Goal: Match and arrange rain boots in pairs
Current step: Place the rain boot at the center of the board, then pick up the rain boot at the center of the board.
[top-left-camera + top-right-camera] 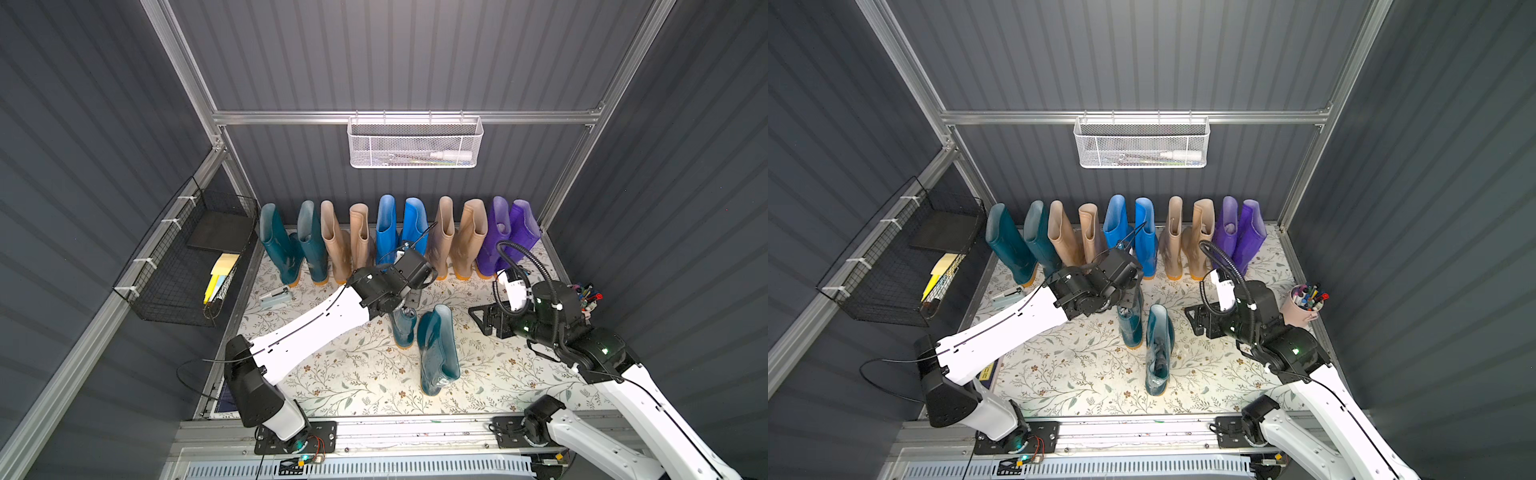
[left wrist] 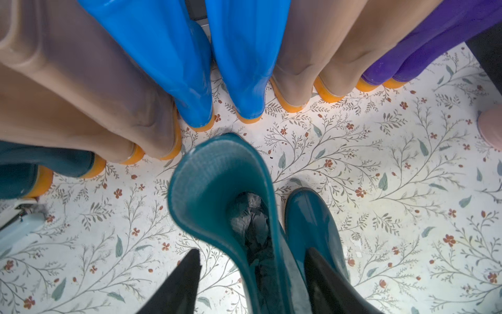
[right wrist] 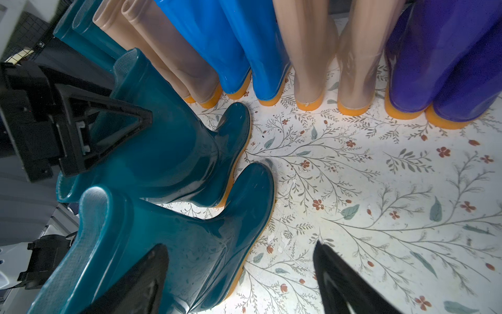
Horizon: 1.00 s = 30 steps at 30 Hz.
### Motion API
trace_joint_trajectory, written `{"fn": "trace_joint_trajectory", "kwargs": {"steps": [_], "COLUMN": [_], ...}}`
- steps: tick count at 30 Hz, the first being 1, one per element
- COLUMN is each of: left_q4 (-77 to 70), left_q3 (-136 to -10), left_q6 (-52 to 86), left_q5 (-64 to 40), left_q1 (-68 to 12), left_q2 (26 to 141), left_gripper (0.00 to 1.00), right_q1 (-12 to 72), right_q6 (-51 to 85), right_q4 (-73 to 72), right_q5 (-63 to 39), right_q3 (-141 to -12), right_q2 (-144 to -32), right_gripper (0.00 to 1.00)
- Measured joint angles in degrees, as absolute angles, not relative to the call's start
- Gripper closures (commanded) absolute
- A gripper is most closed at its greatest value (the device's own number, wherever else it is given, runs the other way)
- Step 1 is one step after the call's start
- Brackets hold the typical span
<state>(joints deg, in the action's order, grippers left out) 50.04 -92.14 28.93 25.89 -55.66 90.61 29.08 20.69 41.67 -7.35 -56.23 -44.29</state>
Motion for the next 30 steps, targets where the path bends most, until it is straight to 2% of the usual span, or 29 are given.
{"fn": "trace_joint_trajectory", "kwargs": {"steps": [10, 18, 30], "left_q4": [46.70, 39.51, 35.05], "left_q3": [-96.01, -94.67, -83.24], "left_q6": [23.94, 17.58, 14.28], "left_q5": [23.27, 20.93, 21.63], "left_q1": [-55.66, -55.66, -55.66], "left_q2": [87.09, 78.94, 64.88], "left_gripper": [0.22, 0.18, 0.16], "right_q1": [29.10, 30.46, 44.88], "right_q6": [22.04, 22.46, 25.56], "right_q4": [41.87, 43.18, 45.98], "right_q5": [-8.47, -9.89, -3.44], "right_q3": [-57.67, -62.61, -67.00], "right_q2": [-45.28, -46.35, -49.56], "right_gripper": [0.13, 0.14, 0.13]}}
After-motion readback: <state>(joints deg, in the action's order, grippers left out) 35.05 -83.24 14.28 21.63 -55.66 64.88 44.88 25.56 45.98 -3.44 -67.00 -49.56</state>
